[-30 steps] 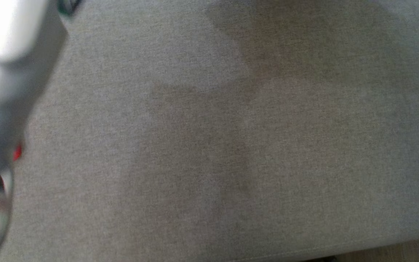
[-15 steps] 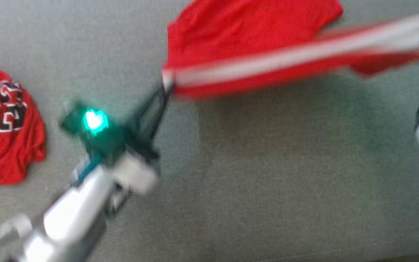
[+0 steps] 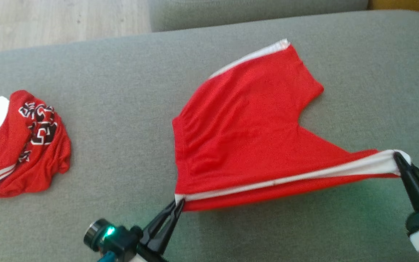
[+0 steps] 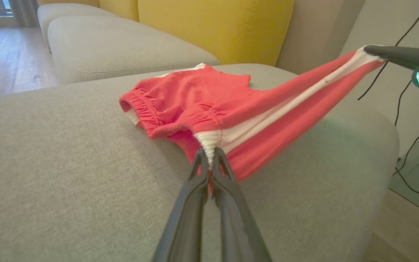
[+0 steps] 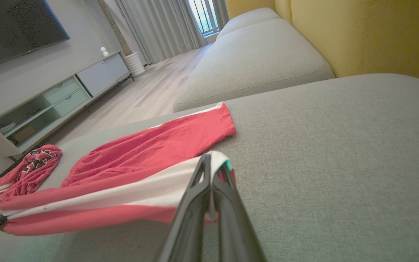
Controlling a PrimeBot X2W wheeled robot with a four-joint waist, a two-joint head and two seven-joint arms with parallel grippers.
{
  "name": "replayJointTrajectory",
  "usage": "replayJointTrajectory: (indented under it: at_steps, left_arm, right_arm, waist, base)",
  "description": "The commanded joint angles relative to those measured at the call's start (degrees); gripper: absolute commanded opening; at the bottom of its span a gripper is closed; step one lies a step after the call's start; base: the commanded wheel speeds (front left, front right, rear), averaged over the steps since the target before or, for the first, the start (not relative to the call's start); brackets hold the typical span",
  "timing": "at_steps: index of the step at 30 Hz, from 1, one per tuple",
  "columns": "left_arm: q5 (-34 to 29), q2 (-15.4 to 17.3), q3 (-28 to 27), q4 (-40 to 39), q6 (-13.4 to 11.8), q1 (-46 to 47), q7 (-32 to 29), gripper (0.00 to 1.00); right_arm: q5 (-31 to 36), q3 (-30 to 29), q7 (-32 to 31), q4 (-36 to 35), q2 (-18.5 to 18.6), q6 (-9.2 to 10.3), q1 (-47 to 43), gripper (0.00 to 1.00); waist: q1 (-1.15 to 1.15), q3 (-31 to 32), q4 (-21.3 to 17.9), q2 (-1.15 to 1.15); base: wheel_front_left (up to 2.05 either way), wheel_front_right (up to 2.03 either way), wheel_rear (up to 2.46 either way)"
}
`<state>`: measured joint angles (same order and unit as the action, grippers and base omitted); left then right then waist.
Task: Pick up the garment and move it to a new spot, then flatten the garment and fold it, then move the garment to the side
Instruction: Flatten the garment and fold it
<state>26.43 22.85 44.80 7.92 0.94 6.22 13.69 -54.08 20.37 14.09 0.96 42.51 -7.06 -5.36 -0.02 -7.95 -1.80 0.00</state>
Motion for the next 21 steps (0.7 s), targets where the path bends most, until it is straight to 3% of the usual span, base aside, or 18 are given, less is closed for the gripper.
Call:
replayJointTrajectory:
  at_steps: [1,6,10,15,21]
  left_arm:
    - [0.39,1.64,-1.88,-1.97,-0.50,1.00,0.31,0.00]
    - [3.33,1.75,-2.98,-7.67,-0.09,-0.18,0.25,0.00]
    - [10.41,-1.29,-4.56,-10.05,2.81,2.52,-1.40,0.00]
    - [19.88,-5.66,-6.52,-10.18,4.99,9.85,-5.88,0.00]
    - [29.28,-8.95,-9.10,-7.01,5.60,18.43,-12.69,0.00]
  right_arm:
    - [0.10,-1.31,0.33,-1.62,3.45,-0.43,0.24,0.00]
    - [1.10,-6.26,0.30,-4.45,3.33,-0.43,-2.72,0.00]
    - [3.73,-8.60,-2.03,-4.72,2.78,-0.43,0.07,0.00]
    - [5.66,-8.78,-6.43,-3.06,1.39,-0.43,9.51,0.00]
    - [7.04,-3.44,-12.15,1.69,1.42,-0.43,24.40,0.00]
  waist:
    - [0.02,0.40,0.29,0.00]
    - [0.02,-0.64,1.81,0.00]
    - [0.02,-3.64,3.44,0.00]
    - [0.02,-8.42,5.23,0.00]
    - [0.02,-12.97,6.81,0.00]
  base:
    - [0.00,0.00,0.00]
    - [0.00,0.00,0.00]
    - [0.00,0.00,0.00]
    - [0.00,0.00,0.00]
    - [0.00,0.00,0.00]
